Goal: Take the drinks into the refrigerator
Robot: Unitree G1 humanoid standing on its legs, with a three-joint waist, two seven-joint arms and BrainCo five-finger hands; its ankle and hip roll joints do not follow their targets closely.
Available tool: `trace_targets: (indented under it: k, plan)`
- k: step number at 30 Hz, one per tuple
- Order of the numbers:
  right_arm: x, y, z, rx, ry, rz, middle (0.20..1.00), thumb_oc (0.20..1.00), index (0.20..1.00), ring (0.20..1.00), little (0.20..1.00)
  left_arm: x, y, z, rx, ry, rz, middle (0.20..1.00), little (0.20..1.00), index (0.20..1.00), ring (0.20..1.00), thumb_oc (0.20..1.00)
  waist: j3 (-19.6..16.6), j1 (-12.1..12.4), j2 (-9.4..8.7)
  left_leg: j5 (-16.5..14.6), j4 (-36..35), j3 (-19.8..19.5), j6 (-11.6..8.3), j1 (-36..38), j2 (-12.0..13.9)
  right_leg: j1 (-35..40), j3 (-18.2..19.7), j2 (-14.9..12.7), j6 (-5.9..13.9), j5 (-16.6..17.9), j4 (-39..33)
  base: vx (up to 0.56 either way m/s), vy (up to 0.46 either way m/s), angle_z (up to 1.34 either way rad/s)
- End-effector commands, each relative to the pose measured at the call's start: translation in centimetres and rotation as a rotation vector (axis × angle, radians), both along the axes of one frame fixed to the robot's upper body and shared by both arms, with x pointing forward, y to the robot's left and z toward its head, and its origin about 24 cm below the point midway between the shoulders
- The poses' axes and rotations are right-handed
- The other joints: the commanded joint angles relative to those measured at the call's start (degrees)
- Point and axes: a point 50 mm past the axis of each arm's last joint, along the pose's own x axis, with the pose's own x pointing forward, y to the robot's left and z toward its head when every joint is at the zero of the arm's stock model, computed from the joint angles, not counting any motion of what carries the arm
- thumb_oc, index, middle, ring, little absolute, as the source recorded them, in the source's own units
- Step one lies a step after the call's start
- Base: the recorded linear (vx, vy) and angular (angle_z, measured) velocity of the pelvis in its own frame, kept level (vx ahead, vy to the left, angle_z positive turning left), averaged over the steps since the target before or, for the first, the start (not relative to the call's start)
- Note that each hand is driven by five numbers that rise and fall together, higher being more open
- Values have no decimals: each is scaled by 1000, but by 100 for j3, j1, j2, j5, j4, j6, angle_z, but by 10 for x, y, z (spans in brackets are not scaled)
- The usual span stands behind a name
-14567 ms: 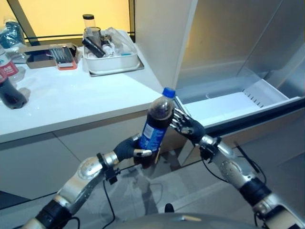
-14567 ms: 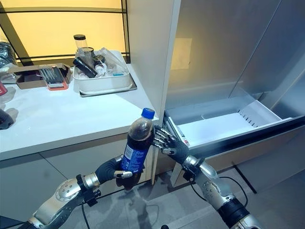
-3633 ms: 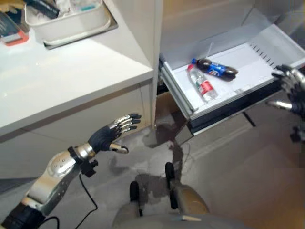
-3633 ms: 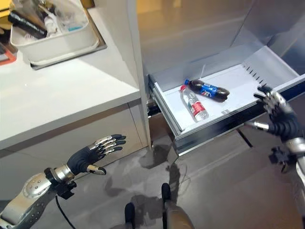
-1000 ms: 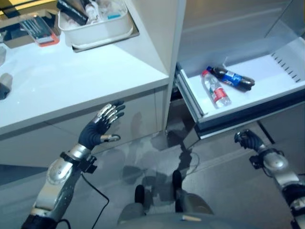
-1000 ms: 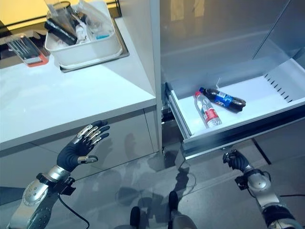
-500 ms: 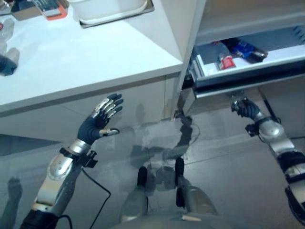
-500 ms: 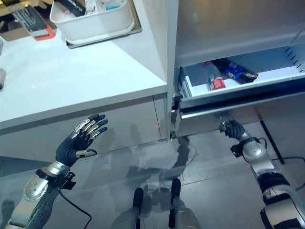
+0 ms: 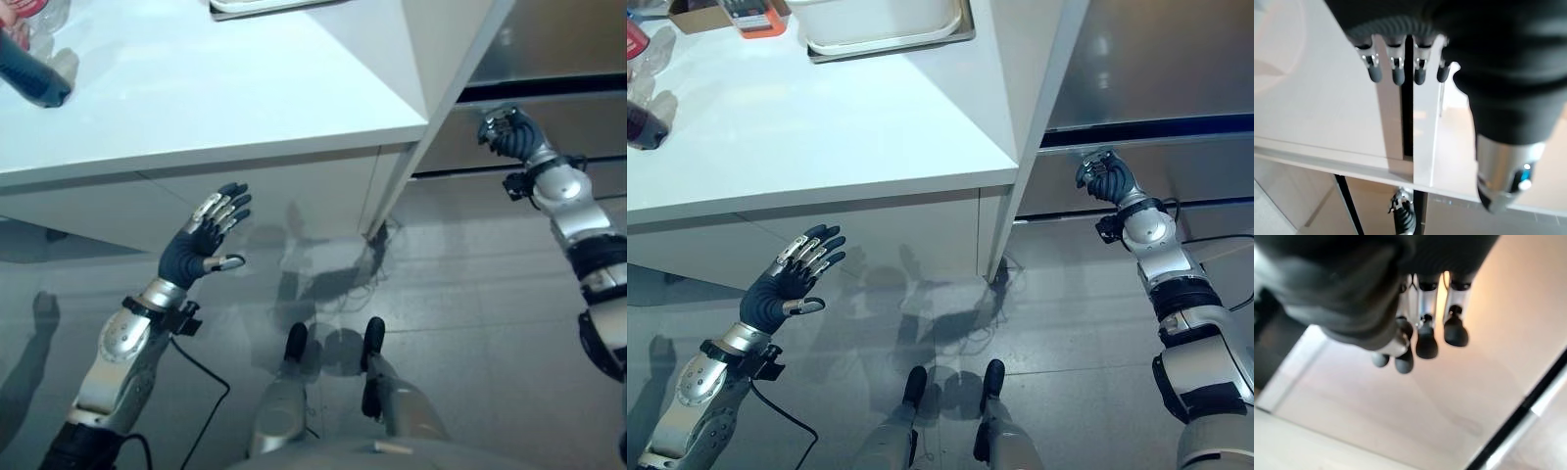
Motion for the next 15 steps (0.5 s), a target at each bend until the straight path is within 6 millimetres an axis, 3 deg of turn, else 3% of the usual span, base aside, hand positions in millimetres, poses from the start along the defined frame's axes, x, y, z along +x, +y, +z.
trace_targets:
  k: [1,6,12,13,15]
  plan:
    - [5,17,20,15,-103,58,200,200,200,200,200,-7,-5,23,9,-132,-37,1000,1000,1000,1000,1000,-206,-43,-319,47,-148,41,517,194,-274,-261,175,-200,436,-1010,1391,0,0,0]
    - [-5,27,2,133,-136,110,200,200,200,200,200,-5,-3,24,0,-147,-14,1000,1000,1000,1000,1000,-209,-137,-304,16,-144,99,534,229,-261,-243,223,-194,452,-993,1349,1,6,-1]
    - [-34,33,-51,321,-115,135,200,200,200,200,200,-4,-2,18,-23,-141,19,1000,1000,1000,1000,1000,-254,-279,-321,-37,-130,139,551,317,-262,-165,242,-207,468,-995,1332,-3,16,-4]
    - [-34,33,-51,321,-115,135,200,200,200,200,200,-4,-2,18,-23,-141,18,1000,1000,1000,1000,1000,-256,-277,-321,-37,-130,140,551,317,-262,-166,243,-207,468,-995,1332,-20,9,-8]
    - [-51,33,-77,342,-63,136,200,200,200,200,200,-3,-1,16,-23,-142,30,1000,1000,1000,1000,1000,-276,-376,-341,-53,-129,158,546,350,-266,-100,242,-230,476,-983,1266,-18,9,-10]
